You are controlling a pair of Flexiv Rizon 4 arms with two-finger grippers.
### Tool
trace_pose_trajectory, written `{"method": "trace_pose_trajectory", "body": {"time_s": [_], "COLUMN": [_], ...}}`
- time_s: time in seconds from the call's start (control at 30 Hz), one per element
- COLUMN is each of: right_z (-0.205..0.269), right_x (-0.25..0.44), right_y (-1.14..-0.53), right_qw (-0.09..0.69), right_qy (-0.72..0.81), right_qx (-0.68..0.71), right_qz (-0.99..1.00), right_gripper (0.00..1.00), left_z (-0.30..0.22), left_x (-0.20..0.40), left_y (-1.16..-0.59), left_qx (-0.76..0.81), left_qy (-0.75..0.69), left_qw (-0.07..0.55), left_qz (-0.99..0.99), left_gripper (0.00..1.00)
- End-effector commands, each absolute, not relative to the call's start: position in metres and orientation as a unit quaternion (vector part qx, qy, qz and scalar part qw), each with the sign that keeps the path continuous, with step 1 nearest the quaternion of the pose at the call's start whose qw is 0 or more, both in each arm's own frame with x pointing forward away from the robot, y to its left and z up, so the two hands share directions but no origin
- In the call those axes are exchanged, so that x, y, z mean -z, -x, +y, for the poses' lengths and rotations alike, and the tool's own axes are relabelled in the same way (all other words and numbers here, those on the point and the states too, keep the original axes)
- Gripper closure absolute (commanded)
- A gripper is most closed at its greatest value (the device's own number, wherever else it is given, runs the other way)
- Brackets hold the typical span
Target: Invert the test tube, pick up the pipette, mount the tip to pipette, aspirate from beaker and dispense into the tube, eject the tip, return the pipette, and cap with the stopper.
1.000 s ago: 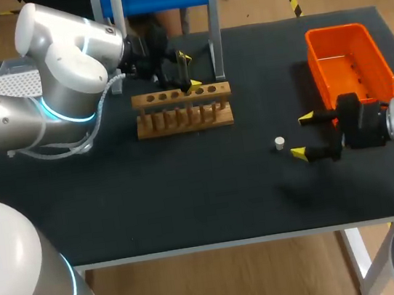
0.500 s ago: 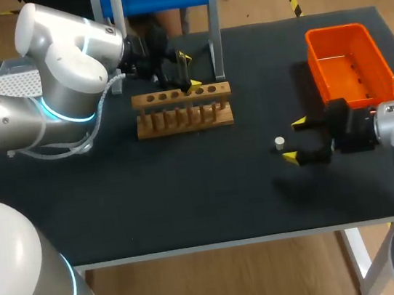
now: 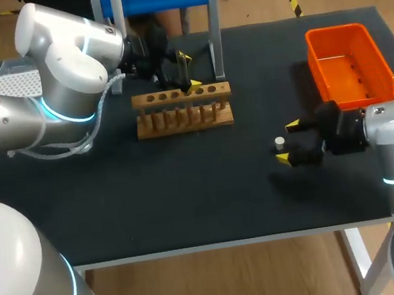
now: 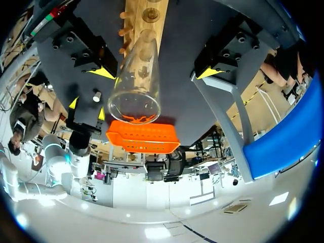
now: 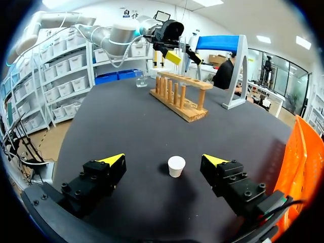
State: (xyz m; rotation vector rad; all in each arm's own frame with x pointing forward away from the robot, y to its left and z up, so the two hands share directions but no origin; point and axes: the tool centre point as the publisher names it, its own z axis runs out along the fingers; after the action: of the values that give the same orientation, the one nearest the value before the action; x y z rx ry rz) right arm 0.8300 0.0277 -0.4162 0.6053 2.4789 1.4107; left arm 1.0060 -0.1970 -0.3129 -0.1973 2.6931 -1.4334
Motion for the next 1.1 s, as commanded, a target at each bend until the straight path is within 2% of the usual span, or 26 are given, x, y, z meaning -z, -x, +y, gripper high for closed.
{"method": "trace_pose_trajectory", "body": {"time_s": [0.03,0.57,0.83,0.93,1.0,1.07,1.1], "right_z": [0.032,0.035,0.038,0.038,0.037,0.037,0.037], "right_x": [0.421,0.425,0.426,0.426,0.427,0.427,0.427], "right_y": [-0.832,-0.838,-0.84,-0.841,-0.842,-0.842,-0.842], "right_qw": [0.115,0.129,0.132,0.133,0.134,0.134,0.135], "right_qy": [-0.209,-0.23,-0.244,-0.248,-0.25,-0.252,-0.253], "right_qx": [-0.479,-0.47,-0.468,-0.467,-0.465,-0.465,-0.464], "right_qz": [0.845,0.842,0.839,0.838,0.839,0.838,0.838], "right_gripper": [0.0,0.0,0.13,0.13,0.16,0.44,0.45], "left_z": [-0.197,-0.197,-0.197,-0.197,-0.197,-0.197,-0.197], "left_x": [0.313,0.313,0.313,0.313,0.313,0.313,0.313], "left_y": [-1.007,-1.007,-1.007,-1.007,-1.007,-1.007,-1.007], "left_qx": [0.468,0.468,0.468,0.468,0.468,0.468,0.468], "left_qy": [0.064,0.064,0.064,0.064,0.064,0.064,0.064], "left_qw": [0.04,0.04,0.04,0.04,0.04,0.04,0.04], "left_qz": [0.881,0.881,0.881,0.881,0.881,0.881,0.881], "left_gripper": [0.0,0.0,0.0,0.0,0.0,0.0,0.0]}}
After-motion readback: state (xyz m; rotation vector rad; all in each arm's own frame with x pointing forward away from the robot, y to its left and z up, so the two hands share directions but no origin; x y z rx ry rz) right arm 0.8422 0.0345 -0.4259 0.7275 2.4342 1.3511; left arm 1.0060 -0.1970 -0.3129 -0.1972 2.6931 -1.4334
